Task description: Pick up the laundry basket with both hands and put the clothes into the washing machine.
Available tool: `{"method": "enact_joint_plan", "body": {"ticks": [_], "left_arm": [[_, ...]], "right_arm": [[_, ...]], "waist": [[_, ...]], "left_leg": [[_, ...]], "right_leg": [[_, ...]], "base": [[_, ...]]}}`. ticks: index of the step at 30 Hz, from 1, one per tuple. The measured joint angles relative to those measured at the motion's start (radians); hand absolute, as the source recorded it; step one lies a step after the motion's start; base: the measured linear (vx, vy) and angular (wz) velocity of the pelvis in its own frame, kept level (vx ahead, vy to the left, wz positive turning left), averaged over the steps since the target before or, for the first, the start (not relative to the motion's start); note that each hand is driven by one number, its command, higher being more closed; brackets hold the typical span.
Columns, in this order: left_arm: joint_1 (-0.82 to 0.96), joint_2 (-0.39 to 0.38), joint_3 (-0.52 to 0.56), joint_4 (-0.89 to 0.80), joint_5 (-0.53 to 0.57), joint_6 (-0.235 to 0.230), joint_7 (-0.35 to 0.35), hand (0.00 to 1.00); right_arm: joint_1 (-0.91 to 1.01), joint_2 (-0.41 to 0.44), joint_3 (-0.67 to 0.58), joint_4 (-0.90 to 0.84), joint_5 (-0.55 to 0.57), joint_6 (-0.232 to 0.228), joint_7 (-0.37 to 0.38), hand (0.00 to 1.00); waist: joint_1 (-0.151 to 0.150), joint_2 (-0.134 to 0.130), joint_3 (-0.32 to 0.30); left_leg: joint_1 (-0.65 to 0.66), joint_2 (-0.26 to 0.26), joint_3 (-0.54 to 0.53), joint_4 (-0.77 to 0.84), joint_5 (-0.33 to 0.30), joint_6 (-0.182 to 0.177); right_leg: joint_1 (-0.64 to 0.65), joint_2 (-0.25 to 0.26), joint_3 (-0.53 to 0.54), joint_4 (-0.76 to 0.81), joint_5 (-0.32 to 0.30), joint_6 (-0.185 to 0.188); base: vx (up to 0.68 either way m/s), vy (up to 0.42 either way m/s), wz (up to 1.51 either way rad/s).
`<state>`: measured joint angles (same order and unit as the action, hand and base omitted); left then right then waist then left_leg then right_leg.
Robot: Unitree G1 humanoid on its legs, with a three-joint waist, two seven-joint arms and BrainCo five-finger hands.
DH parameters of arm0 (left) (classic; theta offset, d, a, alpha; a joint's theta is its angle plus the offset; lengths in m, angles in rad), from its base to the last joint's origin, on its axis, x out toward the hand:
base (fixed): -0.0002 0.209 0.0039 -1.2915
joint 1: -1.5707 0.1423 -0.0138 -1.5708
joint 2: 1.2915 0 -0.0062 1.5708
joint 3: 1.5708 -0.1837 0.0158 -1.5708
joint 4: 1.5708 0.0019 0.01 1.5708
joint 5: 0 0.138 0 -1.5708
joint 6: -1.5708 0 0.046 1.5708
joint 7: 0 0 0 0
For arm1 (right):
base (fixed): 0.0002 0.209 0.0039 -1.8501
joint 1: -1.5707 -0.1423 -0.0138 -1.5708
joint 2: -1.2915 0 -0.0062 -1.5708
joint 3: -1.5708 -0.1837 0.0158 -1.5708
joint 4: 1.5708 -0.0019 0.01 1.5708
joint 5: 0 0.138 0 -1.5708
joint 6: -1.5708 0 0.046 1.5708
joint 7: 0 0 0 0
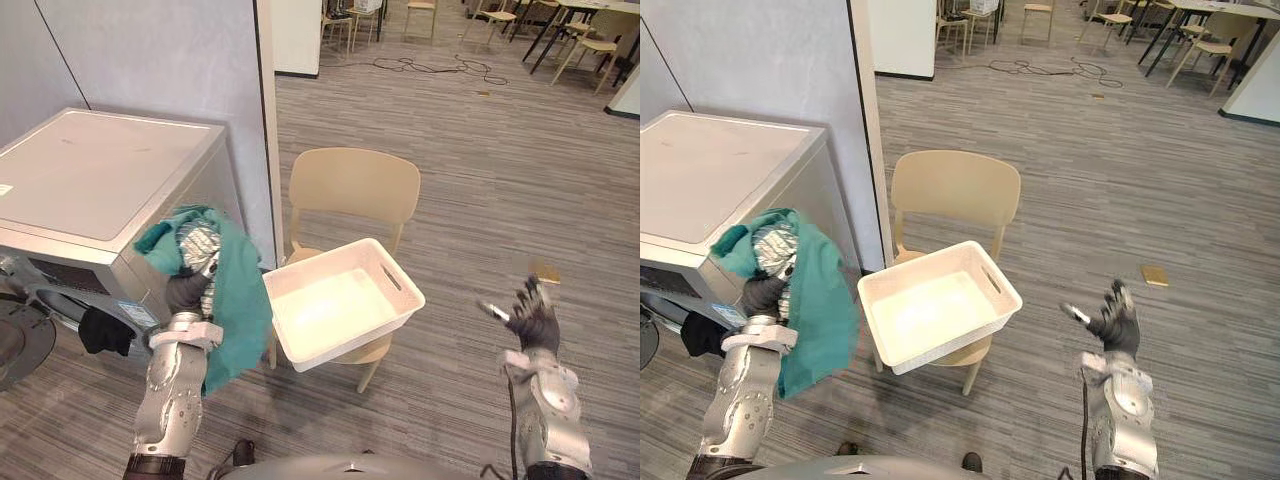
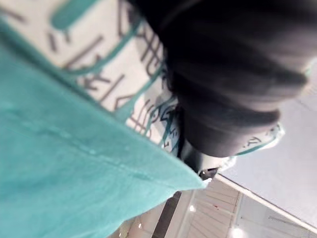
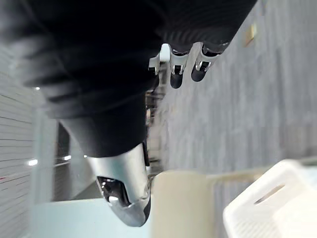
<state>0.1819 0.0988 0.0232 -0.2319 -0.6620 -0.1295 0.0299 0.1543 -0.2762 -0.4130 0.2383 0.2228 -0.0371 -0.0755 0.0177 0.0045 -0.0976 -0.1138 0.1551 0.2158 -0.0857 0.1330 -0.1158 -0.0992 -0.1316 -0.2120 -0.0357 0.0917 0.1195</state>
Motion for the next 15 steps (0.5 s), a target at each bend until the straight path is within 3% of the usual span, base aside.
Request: {"method": "enact_joint_plan", "body": {"ticks": [4, 7, 8, 9, 10, 11, 13, 14, 15], "left_arm": [[0.051, -0.042, 0.069, -0.014, 0.001, -0.006, 0.01, 1.0], [0.069, -0.051, 0.125, -0.014, 0.002, -0.008, 0.012, 1.0], [0.065, -0.061, 0.134, -0.014, 0.002, -0.01, 0.017, 1.0], [0.055, -0.07, 0.132, -0.014, 0.011, -0.011, 0.025, 1.0], [0.054, -0.072, 0.132, -0.014, 0.018, -0.013, 0.028, 1.0], [0.054, -0.068, 0.144, -0.01, 0.034, -0.013, 0.028, 1.0], [0.042, -0.077, 0.139, -0.011, 0.047, -0.018, 0.027, 1.0], [0.043, -0.084, 0.132, -0.004, 0.059, -0.019, 0.019, 1.0], [0.044, -0.092, 0.12, 0.016, 0.061, -0.019, 0.002, 1.0]], "right_arm": [[-0.024, 0.0, -0.064, 0.304, -0.169, 0.065, -0.043, 0.0], [-0.077, -0.024, -0.084, 0.642, -0.272, 0.113, -0.043, 0.0], [-0.103, -0.05, -0.12, 0.795, -0.269, 0.113, -0.039, 0.0], [-0.117, -0.079, -0.167, 0.936, -0.269, 0.115, -0.029, 0.0], [-0.118, -0.089, -0.199, 1.0, -0.269, 0.12, -0.025, 0.0], [-0.098, -0.075, -0.29, 1.11, -0.27, 0.133, 0.02, 0.0], [-0.052, -0.043, -0.358, 1.133, -0.271, 0.142, 0.056, 0.0], [-0.016, -0.009, -0.39, 1.115, -0.293, 0.148, 0.081, 0.0], [0.018, 0.023, -0.386, 1.091, -0.307, 0.146, 0.097, 0.0]], "waist": [[0.018, 0.01, 0.002], [0.038, 0.019, 0.038], [0.037, 0.028, 0.059], [0.039, 0.061, 0.079], [0.04, 0.071, 0.095], [0.034, 0.029, 0.118], [0.039, 0.014, 0.129], [0.031, 0.014, 0.13], [0.022, 0.01, 0.131]], "left_leg": [[0.007, 0.008, -0.024, 0.008, 0.001, 0.0], [-0.057, 0.03, -0.085, 0.123, -0.037, -0.004], [-0.097, 0.033, -0.139, 0.153, -0.039, -0.003], [-0.128, 0.036, -0.191, 0.17, -0.039, 0.009], [-0.135, 0.04, -0.21, 0.168, -0.052, 0.019], [-0.151, 0.046, -0.133, 0.184, -0.117, 0.125], [-0.244, 0.089, -0.027, 0.41, -0.15, 0.181], [-0.268, 0.128, 0.042, 0.594, -0.186, 0.217], [-0.229, 0.169, 0.112, 0.711, -0.248, 0.23]], "right_leg": [[0.014, 0.007, -0.014, 0.022, -0.007, -0.001], [0.032, 0.025, -0.051, 0.051, -0.039, -0.014], [0.034, 0.033, -0.087, 0.072, -0.058, -0.016], [0.033, 0.052, -0.105, 0.115, -0.092, -0.028], [0.031, 0.066, -0.101, 0.14, -0.111, -0.044], [0.036, 0.034, -0.156, 0.136, -0.114, -0.066], [0.035, 0.007, -0.255, 0.158, -0.112, -0.074], [0.055, -0.004, -0.32, 0.163, -0.113, -0.075], [0.084, -0.021, -0.375, 0.159, -0.112, -0.074]], "base": [[0.02, -0.005, 0.15], [-0.09, -0.036, 0.5], [-0.16, -0.082, 1.19], [-0.15, -0.096, 1.35], [-0.17, -0.081, 1.75], [-0.15, -0.053, 1.63], [-0.1, -0.025, 1.5], [-0.03, 0.01, 1.42], [-0.02, 0.036, 1.34]]}}
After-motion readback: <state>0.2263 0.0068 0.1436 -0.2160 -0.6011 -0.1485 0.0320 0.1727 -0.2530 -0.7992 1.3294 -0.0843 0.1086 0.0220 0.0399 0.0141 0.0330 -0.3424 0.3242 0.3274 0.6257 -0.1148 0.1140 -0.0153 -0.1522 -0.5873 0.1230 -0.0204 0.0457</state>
